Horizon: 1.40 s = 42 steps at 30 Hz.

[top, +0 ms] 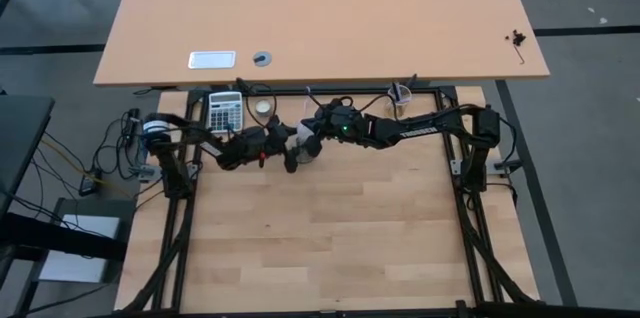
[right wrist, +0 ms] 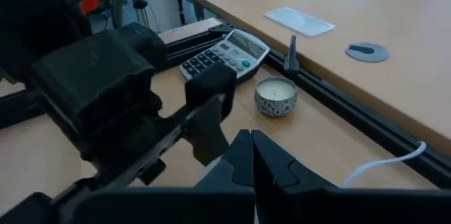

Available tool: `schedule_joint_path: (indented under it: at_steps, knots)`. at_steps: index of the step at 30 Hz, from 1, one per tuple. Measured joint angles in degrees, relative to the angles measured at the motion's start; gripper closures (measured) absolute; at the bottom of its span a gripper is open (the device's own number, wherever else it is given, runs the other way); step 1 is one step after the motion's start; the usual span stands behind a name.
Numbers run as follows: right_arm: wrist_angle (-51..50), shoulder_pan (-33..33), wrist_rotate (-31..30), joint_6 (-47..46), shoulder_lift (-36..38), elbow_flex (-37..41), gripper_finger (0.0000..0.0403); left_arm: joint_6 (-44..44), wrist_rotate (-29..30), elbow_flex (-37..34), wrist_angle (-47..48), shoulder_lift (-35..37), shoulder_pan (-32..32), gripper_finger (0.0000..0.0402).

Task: Screw lightbulb
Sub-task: Insert the lightbulb into the lamp

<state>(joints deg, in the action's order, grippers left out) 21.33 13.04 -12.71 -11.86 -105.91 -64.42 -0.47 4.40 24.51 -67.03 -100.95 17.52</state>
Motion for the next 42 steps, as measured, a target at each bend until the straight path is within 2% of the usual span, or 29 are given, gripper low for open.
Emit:
schedule_joint_path:
  at_steps: [11,35,42]
  knots:
    - [2.63,-0.63,3.69,-0.44,-0.04,0.02,0.0403,-0.07,-0.61,-0.13,-0.52,0.02,-0.42,0.0137]
    - [3.85,-0.78,5.26,-0.69,-0.04,0.02,0.0403,-1.31,-0.17,0.44,-0.41,0.02,-0.4,0.0137]
    - [5.94,-1.29,5.26,0.29,0.2,-0.09,0.0403,-1.12,-0.17,0.44,1.42,3.26,-0.4,0.0137]
